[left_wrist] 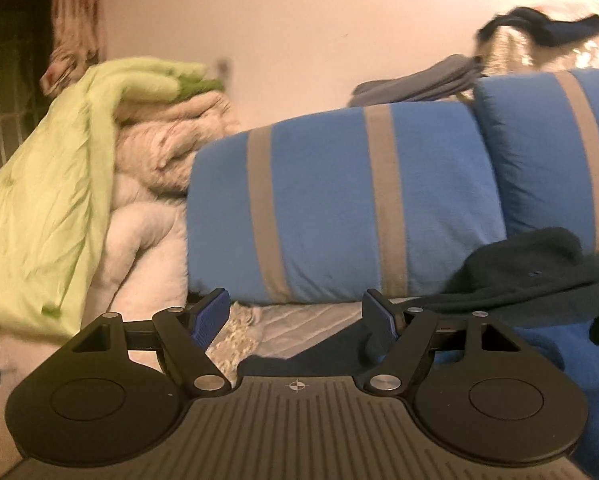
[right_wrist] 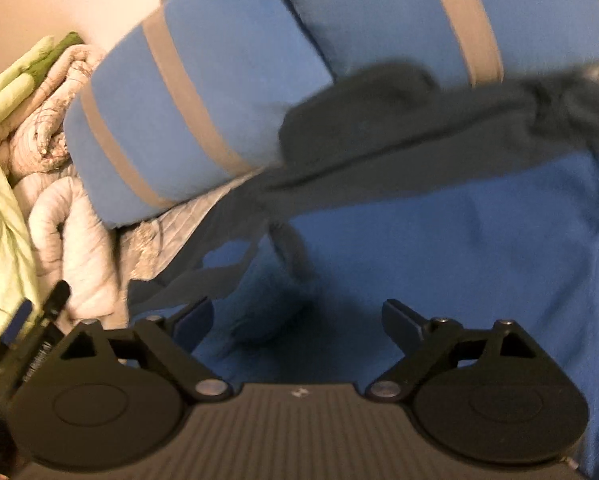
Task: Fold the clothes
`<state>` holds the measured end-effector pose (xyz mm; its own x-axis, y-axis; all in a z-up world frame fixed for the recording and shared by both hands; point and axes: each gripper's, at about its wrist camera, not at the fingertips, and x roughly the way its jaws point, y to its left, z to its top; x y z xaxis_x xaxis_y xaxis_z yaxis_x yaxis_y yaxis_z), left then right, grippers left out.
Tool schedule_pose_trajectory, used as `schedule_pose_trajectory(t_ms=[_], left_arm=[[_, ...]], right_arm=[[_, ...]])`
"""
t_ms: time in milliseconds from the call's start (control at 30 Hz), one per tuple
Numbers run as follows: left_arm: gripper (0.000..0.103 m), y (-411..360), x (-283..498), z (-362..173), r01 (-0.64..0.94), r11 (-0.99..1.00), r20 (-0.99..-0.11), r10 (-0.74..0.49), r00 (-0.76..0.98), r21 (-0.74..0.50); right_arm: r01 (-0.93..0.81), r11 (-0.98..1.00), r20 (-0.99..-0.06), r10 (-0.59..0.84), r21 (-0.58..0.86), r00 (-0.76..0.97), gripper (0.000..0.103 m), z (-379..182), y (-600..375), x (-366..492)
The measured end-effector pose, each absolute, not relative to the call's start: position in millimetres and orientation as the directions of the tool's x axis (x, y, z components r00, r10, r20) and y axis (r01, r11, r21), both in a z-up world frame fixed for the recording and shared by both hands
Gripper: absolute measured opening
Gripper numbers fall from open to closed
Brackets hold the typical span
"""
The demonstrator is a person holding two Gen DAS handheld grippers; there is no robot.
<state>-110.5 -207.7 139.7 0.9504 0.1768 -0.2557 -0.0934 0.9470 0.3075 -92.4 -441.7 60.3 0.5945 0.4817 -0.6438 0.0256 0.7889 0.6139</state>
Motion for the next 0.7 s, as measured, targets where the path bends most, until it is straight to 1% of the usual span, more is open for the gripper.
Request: schedule_pose_trajectory(t_ms=[67,200,300,533,600,667,700], left_arm=[[0.073,-204.9,-108.0,139.5,-0.103,0.949,-0.274,0.188,0.943,0.296],[0.073,-204.3,-108.3,138.6,-0.115,0.948,-0.279,0.201,0.939,0.297],[0.073,-208.2,-112.8,139.8,-0.111,0.943,-0.254,0.196,0.947,0.315],[0.073,-221.6,-119.5,139.8,-0.079,0.923,-0.202,0.165,0.965,0.376],[0.073,-223.5,-120.3,140.1,-0.073,0.921,-0.193,0.157,0.969,0.382],[0.073,-224.2,-121.7,140.3,-0.071,0.921,-0.185,0.151,0.971,0.384],[0.073,-224.5,-122.0,140.4,-0.070,0.921,-0.182,0.149,0.972,0.383]], right_arm=[[0.072,0.761,-0.665,0.513,0.645,0.543,0.086,58.1,-439.4,-80.8],[0.130,0.738,-0.693,0.538,0.663,0.479,0.080,48.7,-432.5,-57.9],[0.168,0.701,-0.686,0.570,0.693,0.451,0.077,38.0,-427.1,-46.2],[0.273,0.622,-0.670,0.601,0.734,0.435,0.063,10.8,-421.5,-29.9],[0.293,0.613,-0.672,0.590,0.733,0.447,0.055,5.2,-421.2,-26.9],[0.311,0.604,-0.673,0.586,0.734,0.452,0.034,0.2,-423.0,-24.9],[0.313,0.599,-0.670,0.588,0.737,0.454,0.031,-1.5,-424.0,-24.6]])
